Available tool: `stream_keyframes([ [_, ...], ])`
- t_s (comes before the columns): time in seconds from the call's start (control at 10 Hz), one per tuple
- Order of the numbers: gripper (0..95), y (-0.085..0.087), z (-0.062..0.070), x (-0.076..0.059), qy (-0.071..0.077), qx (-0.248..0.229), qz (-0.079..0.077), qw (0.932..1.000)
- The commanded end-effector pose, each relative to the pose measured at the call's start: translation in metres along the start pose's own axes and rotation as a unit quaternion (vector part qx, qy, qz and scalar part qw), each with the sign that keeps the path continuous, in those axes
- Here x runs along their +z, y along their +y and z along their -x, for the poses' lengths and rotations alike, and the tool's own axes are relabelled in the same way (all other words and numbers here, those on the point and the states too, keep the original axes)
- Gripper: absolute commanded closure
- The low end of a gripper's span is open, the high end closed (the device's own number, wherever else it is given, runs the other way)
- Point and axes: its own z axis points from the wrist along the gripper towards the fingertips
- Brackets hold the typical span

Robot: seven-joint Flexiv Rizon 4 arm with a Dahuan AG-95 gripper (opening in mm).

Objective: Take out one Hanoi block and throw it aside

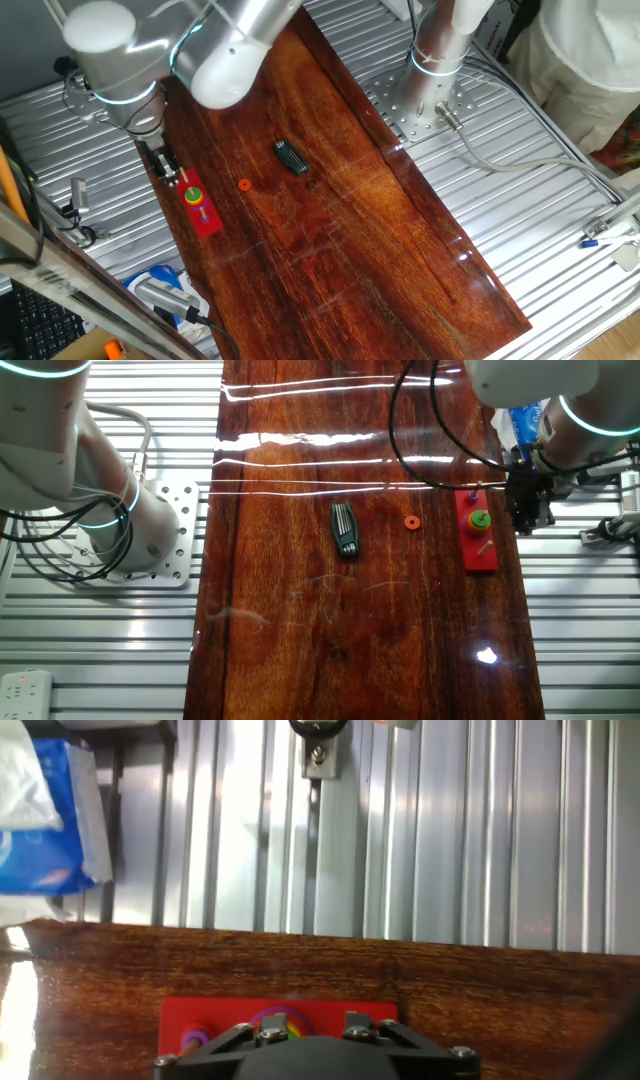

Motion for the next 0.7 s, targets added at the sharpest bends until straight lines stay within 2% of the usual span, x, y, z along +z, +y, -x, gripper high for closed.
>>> stream_keyframes([
  [0.1,57.0,0.011,0.007,0.007,0.006,0.02,-0.005,0.9998],
  [0.3,57.0,0.013,0.001,0.011,0.009,0.026,-0.001,0.9996],
  [0.6,57.0,0.014,-0.017,0.018,0.005,0.027,0.0,0.9996],
  [0.7,57.0,0.014,-0.017,0.019,0.002,0.027,-0.002,0.9996],
])
